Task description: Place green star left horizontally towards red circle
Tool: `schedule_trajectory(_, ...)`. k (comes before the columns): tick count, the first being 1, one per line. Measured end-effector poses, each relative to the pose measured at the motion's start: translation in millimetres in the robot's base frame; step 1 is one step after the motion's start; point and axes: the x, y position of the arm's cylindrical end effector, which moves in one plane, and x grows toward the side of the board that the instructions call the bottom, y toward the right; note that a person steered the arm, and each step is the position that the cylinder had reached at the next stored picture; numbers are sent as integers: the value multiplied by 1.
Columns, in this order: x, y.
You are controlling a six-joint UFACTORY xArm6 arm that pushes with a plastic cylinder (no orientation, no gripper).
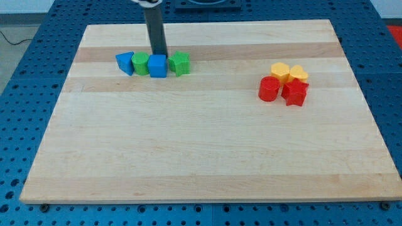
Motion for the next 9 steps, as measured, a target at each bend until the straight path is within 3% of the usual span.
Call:
schedule_trajectory(1, 21, -11)
schedule_trajectory(3, -24, 30)
schedule_trajectory(4, -26, 62)
schedule_trajectory(6, 45, 42)
schedule_trajectory(9, 62, 8)
